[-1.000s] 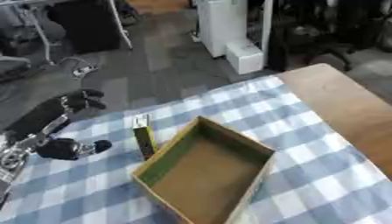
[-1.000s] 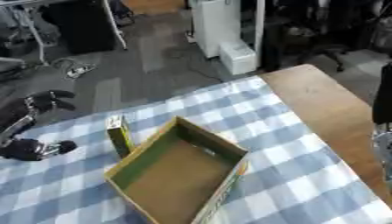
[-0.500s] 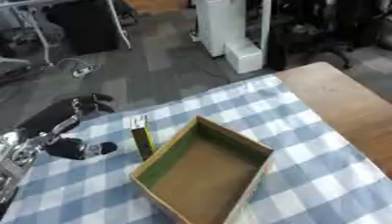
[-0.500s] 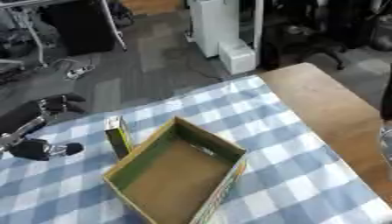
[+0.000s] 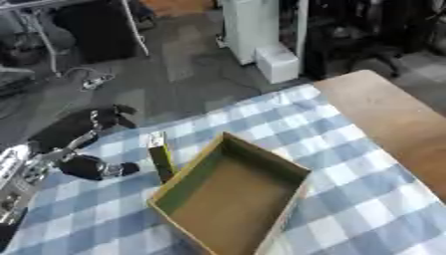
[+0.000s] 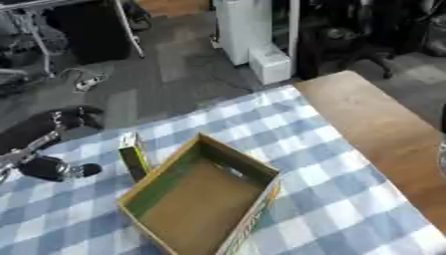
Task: Pick up objects on the table and place them in the box.
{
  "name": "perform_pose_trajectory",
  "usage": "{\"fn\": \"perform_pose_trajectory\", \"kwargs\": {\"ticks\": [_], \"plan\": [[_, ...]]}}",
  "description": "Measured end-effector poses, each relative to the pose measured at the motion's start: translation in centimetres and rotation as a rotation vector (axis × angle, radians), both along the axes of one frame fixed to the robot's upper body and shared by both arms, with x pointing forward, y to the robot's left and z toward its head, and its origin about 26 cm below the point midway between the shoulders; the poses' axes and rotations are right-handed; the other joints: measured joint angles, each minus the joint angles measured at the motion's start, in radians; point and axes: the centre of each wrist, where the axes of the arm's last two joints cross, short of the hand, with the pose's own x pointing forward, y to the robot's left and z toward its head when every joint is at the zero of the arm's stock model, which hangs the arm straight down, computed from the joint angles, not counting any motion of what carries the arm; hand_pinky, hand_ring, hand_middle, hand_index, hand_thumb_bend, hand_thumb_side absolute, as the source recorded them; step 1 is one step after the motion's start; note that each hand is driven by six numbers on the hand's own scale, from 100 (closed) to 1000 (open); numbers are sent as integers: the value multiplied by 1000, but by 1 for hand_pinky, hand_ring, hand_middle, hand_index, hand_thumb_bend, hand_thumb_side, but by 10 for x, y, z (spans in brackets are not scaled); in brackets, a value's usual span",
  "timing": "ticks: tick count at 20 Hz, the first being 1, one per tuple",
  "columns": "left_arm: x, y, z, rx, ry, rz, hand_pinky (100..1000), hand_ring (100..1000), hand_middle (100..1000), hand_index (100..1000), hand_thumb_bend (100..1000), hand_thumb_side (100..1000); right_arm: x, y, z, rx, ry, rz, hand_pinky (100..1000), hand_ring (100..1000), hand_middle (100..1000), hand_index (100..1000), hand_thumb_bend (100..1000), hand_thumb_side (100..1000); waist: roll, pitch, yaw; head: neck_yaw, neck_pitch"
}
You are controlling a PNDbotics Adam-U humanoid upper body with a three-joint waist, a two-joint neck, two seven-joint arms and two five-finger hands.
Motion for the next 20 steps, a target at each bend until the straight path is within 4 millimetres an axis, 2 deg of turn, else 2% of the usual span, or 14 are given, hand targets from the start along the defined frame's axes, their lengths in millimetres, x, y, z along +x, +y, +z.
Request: {"fn": "perform_pose_trajectory", "kwargs": {"ticks": [6, 14, 18, 20], "plan": [[1, 1, 6, 97, -88, 0, 905, 861, 886, 764, 537, 877, 0, 0, 1, 5, 4, 3, 446, 409, 438, 613, 100, 990, 1, 0, 0, 0, 0], [4, 1, 12, 129, -166, -2, 913, 869, 889, 763, 531, 874, 0, 0, 1, 7, 8, 4, 446, 409, 437, 613, 100, 991, 1, 0, -3, 1, 2], [5, 3, 9, 117, -169, -1, 843, 801, 868, 787, 588, 865, 0, 0, 3, 9, 4, 3, 446, 409, 437, 613, 100, 997, 2, -1, -6, 1, 5], [6, 4, 4, 78, -148, 3, 824, 783, 862, 795, 580, 860, 0, 0, 3, 11, 6, 3, 446, 409, 437, 614, 100, 993, 3, -1, -6, 1, 5]]}}
